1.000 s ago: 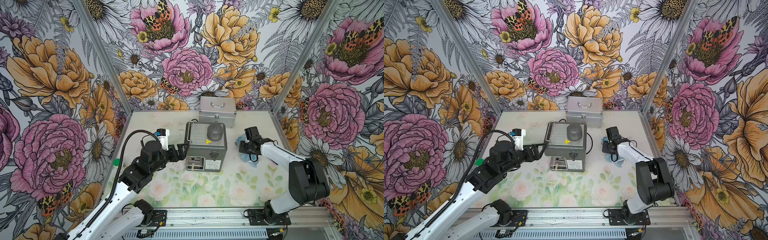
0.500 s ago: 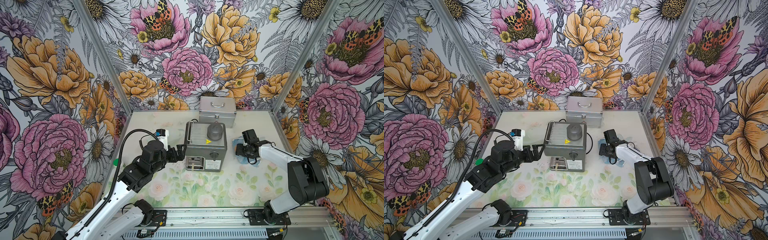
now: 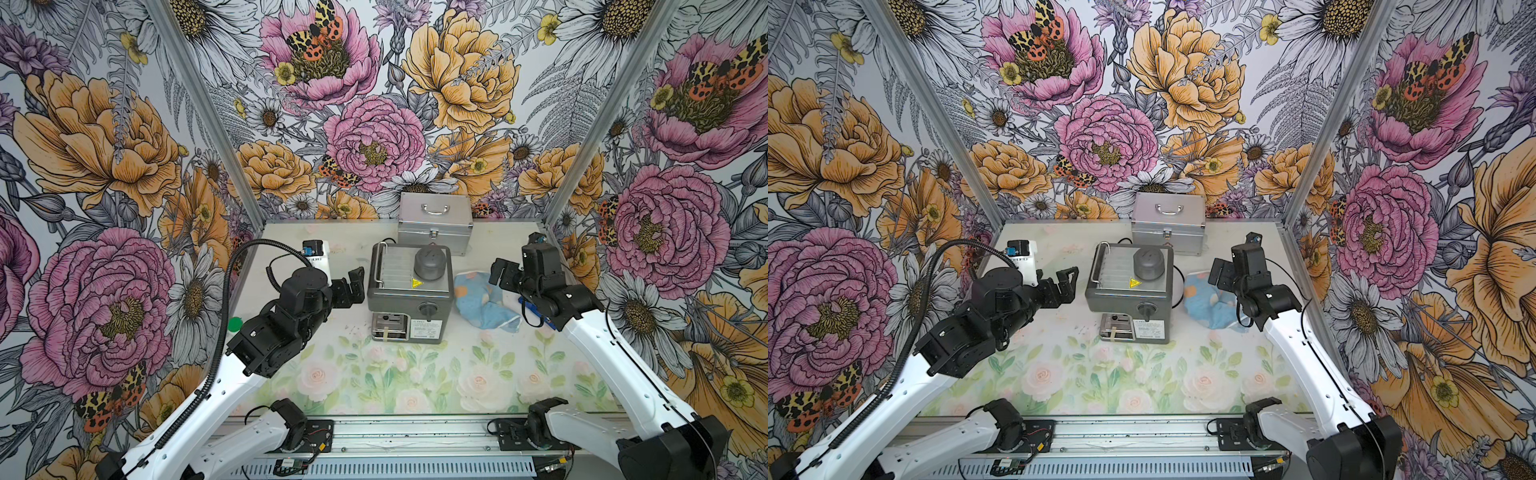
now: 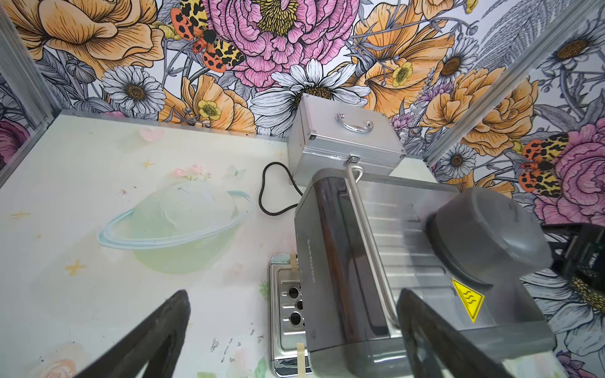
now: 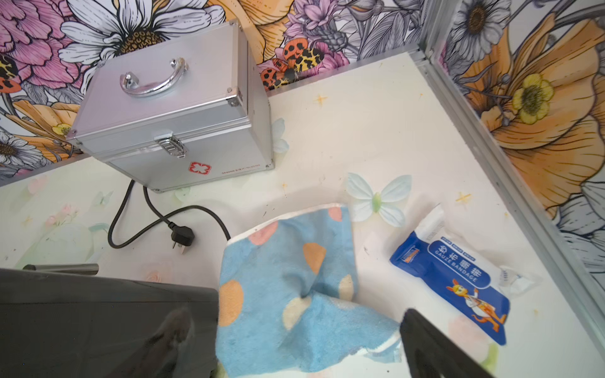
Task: Wipe the surface of a coffee machine
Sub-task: Place the cleaning item at the center of the board, then reset both arms
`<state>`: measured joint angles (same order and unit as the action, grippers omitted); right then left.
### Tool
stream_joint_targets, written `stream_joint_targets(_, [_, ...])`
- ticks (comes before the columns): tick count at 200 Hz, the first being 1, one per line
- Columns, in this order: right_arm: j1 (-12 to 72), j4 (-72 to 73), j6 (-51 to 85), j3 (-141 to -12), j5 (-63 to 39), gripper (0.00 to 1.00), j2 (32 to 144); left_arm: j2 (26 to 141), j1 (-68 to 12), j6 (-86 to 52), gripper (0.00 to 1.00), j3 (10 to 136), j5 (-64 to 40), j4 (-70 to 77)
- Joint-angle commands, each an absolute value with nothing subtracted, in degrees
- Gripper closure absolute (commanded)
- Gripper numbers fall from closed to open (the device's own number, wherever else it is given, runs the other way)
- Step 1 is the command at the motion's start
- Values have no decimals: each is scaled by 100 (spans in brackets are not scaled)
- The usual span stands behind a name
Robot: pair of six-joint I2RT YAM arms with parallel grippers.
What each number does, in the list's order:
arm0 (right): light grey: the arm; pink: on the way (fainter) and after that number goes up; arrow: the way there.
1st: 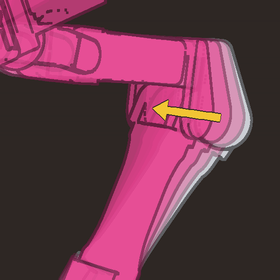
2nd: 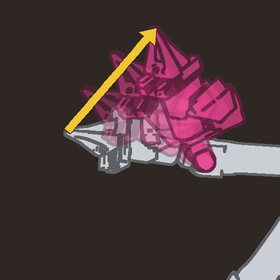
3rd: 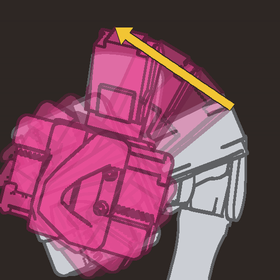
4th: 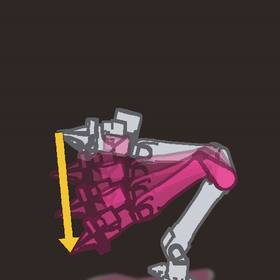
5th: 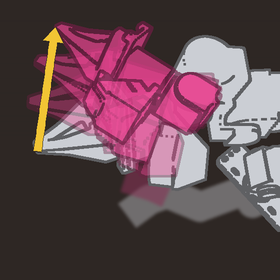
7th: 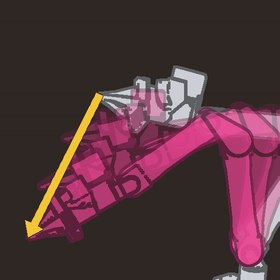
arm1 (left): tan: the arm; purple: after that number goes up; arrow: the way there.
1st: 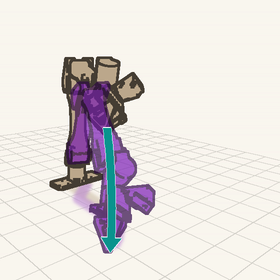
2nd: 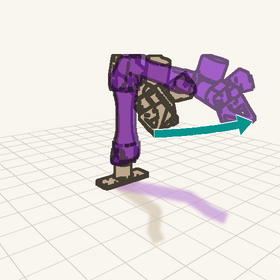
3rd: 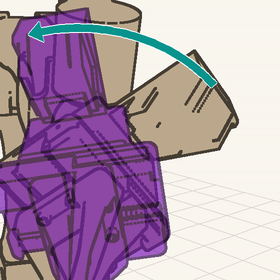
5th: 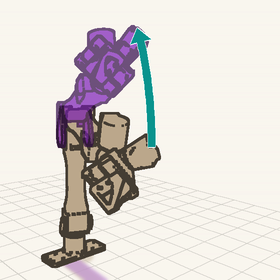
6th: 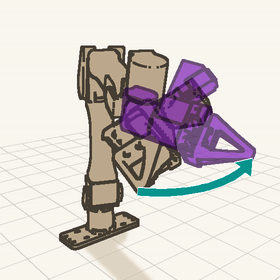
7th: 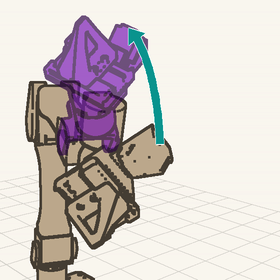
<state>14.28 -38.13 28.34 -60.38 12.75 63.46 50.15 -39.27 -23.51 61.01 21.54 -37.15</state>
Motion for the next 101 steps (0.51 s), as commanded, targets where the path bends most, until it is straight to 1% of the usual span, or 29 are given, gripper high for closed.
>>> stream_joint_targets(1, [1510,-4053,2439,-6056,1650,0,6675,5067,-3899,-2237,2,5985,2329,-3836])
stream_joint_targets(20, [1479,-3986,2324,-5944,1782,1,6889,5046,-3898,-2185,1,5950,2477,-3813])
stream_joint_targets(42, [1324,-3509,2163,-5851,2045,0,6689,4992,-3700,-1486,1,5586,3417,-3209])
stream_joint_targets(49, [1326,-3235,2155,-5807,2287,0,6572,5013,-3407,-1262,1,5354,3349,-2816])
stream_joint_targets(54, [1343,-2907,2082,-5694,2462,0,6485,5033,-3089,-1111,1,5138,3072,-2482])
stream_joint_targets(66, [1357,-1791,1597,-5167,2777,0,6423,5130,-2297,-678,1,4652,1857,-1675])
stream_joint_targets(77, [1270,-1347,1592,-4942,3318,0,6662,5256,-1637,-807,1,4356,1278,-1242])
stream_joint_targets(88, [1090,-1183,1173,-4888,3259,0,6989,5254,-1278,-801,1,3968,1423,-702])
stream_joint_targets(101, [986,-703,727,-4644,3236,0,7319,5082,-1160,-616,1,3338,2214,265])
